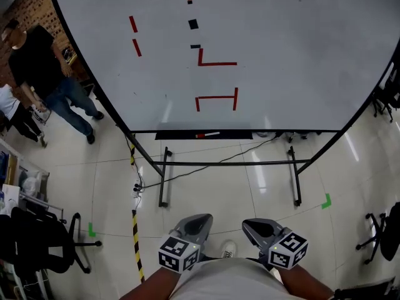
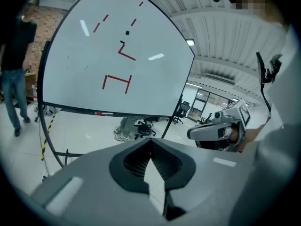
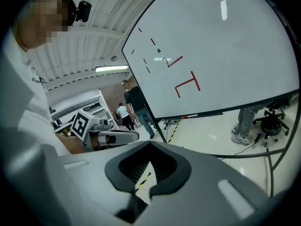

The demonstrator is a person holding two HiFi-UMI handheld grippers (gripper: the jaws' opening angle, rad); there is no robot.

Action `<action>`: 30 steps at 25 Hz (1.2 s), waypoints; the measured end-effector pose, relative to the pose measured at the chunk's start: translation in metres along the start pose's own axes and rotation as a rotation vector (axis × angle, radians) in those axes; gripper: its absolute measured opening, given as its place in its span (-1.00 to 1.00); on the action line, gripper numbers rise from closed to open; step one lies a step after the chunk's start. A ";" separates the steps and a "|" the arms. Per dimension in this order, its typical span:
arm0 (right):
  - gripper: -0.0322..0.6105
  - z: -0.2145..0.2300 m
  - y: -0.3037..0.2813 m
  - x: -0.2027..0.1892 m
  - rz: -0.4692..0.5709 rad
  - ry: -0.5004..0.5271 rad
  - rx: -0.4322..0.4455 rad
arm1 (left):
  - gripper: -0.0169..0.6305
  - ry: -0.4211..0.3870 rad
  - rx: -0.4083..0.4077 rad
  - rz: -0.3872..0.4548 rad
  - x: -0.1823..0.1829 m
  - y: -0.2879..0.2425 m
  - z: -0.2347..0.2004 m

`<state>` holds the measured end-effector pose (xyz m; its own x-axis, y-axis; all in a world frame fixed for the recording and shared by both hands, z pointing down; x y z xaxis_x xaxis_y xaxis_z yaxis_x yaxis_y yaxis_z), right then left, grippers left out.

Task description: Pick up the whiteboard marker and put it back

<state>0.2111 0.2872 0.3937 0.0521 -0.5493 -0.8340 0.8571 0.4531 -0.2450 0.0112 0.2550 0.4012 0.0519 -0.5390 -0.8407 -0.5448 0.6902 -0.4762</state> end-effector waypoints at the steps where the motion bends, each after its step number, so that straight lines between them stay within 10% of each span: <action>1: -0.89 0.004 0.004 0.000 -0.002 0.003 0.004 | -0.90 0.003 0.013 0.003 -0.001 -0.001 0.003; 20: -0.89 0.067 -0.048 0.020 -0.059 -0.041 0.078 | -0.90 0.064 0.082 -0.074 0.009 -0.044 -0.044; 30: -0.89 0.108 -0.129 0.080 -0.050 -0.022 -0.015 | -0.90 -0.084 -0.003 -0.047 0.087 -0.102 -0.130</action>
<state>0.1600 0.1095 0.4121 0.0207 -0.5871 -0.8092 0.8513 0.4348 -0.2936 -0.0380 0.0749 0.4103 0.1473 -0.5280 -0.8364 -0.5426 0.6638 -0.5147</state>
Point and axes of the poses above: the fingertips, and each gripper's own axes: y backward along the fingers, z to its right, x out of its top, the point moved 8 cm from there along y, backward along the fingers, and after that the axes turned 13 degrees about x, right-handed, at the moved point
